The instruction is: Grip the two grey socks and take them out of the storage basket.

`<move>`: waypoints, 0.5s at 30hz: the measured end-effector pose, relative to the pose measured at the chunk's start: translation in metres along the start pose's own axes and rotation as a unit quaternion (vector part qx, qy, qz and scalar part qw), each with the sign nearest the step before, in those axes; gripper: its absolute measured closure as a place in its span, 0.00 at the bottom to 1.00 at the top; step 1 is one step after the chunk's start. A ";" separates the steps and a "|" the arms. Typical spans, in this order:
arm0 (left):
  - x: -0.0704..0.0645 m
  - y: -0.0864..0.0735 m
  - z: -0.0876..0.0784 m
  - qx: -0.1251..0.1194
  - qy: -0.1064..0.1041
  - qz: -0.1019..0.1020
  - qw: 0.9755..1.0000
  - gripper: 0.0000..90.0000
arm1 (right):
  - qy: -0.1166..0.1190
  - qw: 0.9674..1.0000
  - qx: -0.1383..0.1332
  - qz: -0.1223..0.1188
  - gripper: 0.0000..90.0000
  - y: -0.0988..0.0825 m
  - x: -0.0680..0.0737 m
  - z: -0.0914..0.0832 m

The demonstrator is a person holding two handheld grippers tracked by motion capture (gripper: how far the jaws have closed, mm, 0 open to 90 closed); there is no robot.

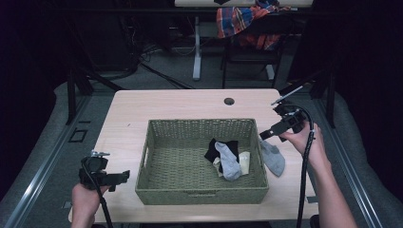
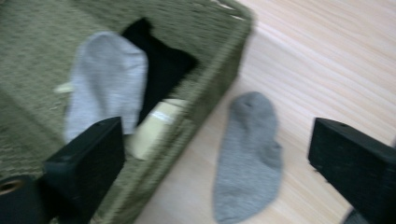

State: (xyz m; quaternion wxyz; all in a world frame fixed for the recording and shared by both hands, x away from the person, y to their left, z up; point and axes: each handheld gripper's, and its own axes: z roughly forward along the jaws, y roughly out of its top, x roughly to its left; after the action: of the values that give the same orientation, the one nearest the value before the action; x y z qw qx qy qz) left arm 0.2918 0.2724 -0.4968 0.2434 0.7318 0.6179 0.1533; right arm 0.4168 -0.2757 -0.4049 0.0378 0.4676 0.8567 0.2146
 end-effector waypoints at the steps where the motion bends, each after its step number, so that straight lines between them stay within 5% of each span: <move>1: 0.000 0.000 0.000 0.000 0.000 0.000 1.000 0.01 | 0.003 1.000 -0.002 -0.007 0.00 0.002 0.005 -0.001; 8: 0.000 0.000 0.000 0.001 0.001 0.001 1.000 0.01 | 0.021 0.999 -0.002 -0.047 0.00 0.014 0.038 0.001; 15: 0.000 0.000 0.000 0.001 0.001 0.001 1.000 0.01 | 0.031 0.996 0.009 -0.081 0.02 0.023 0.057 0.012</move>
State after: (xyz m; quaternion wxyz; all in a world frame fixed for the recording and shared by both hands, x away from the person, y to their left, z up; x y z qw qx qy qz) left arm 0.2921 0.2721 -0.4971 0.2418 0.7322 0.6179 0.1534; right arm 0.4064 -0.2144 -0.3991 0.0241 0.3903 0.8941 0.2181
